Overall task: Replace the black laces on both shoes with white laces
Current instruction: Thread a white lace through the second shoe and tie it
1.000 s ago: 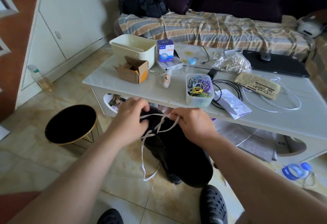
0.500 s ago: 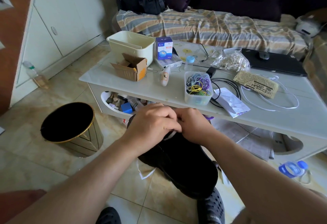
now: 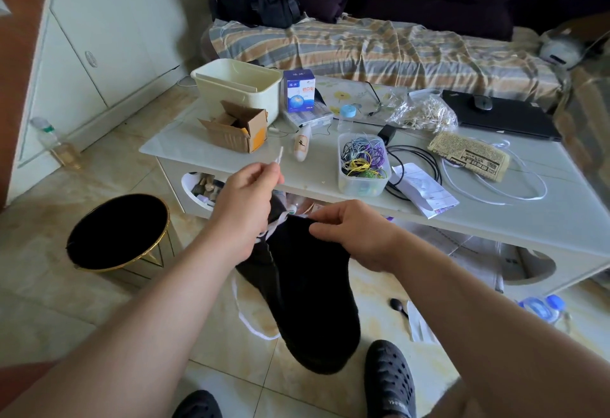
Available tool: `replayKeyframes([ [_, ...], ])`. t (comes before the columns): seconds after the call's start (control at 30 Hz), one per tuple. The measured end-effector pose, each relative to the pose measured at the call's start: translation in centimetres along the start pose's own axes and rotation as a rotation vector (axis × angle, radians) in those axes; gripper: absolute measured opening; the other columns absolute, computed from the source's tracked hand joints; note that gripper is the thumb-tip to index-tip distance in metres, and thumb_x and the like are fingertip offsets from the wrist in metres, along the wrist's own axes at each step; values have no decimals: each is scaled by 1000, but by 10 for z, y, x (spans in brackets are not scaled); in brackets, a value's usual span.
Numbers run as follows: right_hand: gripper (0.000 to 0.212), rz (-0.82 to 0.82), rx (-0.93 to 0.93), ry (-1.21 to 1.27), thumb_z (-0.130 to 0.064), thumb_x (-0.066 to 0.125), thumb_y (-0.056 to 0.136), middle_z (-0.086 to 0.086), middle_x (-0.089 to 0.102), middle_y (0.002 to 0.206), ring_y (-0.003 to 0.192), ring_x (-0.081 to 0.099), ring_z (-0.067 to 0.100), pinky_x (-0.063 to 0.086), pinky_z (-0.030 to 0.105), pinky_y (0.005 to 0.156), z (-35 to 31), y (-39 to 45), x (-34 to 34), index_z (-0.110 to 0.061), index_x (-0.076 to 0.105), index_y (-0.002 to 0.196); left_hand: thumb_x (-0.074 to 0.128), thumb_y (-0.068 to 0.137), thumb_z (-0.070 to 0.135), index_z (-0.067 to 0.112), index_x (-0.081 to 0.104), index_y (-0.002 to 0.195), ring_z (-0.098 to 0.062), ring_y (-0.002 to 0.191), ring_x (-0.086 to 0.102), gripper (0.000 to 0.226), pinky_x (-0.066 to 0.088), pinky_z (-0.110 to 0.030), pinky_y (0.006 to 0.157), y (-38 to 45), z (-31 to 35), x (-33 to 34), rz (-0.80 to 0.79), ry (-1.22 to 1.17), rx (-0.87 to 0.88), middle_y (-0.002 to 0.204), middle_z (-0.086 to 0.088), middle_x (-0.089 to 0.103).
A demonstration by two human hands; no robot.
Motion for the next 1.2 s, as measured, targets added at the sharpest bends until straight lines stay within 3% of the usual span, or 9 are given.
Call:
replayKeyframes([
  [0.13,19,93,73,214,-7,59,103,16,74,95,77,71,22,60,32,74,-1,0,-9,-7,77,100,55,105,46,26,68,76,-6,57,49,37,41,-34,63,-17,30,2,-17,400,262,55,14,54],
  [0.23,19,90,158,450,-11,56,103,22,69,98,84,69,33,59,45,86,1,-1,-12,-5,73,96,58,105,38,31,81,104,4,79,65,24,53,-27,79,-32,48,7,-62,485,402,75,27,70],
  [0.33,23,36,135,577,-15,56,102,27,59,117,109,58,40,45,57,110,-4,-2,-5,-3,64,120,64,101,39,33,80,95,9,74,64,18,45,-14,69,-40,59,11,-28,588,475,71,28,69],
  [0.5,37,15,23,728,-19,52,106,28,64,125,113,63,38,54,49,104,-13,-6,-1,8,60,130,67,93,53,41,76,91,-4,76,68,16,55,-32,70,-40,65,11,54,784,447,75,21,72],
  [0.67,32,-96,-49,762,-23,57,100,21,70,120,109,69,32,53,45,107,-24,-11,8,0,68,121,72,90,57,42,78,95,-14,82,65,17,47,-32,66,-42,73,11,120,901,500,84,17,68],
  [0.8,54,-130,-73,754,-24,68,92,27,54,130,121,55,36,40,50,118,-25,-9,9,-1,51,138,69,92,55,42,76,97,-15,77,54,16,36,-32,63,-42,77,13,109,1012,518,90,12,62],
  [0.87,53,-138,-78,729,-21,64,95,26,57,128,114,60,34,47,46,113,-24,-8,10,5,51,139,67,94,54,42,73,95,-14,79,49,13,33,-32,67,-40,72,16,53,1090,469,93,12,58],
  [1.03,28,-122,-114,696,-8,47,103,19,70,114,101,71,27,57,40,98,-28,-11,5,-3,70,116,61,99,51,35,70,97,-21,84,59,18,44,-35,69,-45,77,15,79,999,567,98,10,59],
  [1.2,39,-96,-166,666,-7,42,108,29,54,137,124,54,38,44,49,114,-38,-12,5,11,50,141,67,96,43,34,71,94,-25,76,66,10,52,-39,63,-51,86,11,133,868,663,85,10,74],
])
Point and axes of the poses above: each hand's wrist, its own y-axis towards the middle knuckle, its own x-axis out of the palm, z = x × y, the point moved 8 cm from there along y, towards the middle knuckle
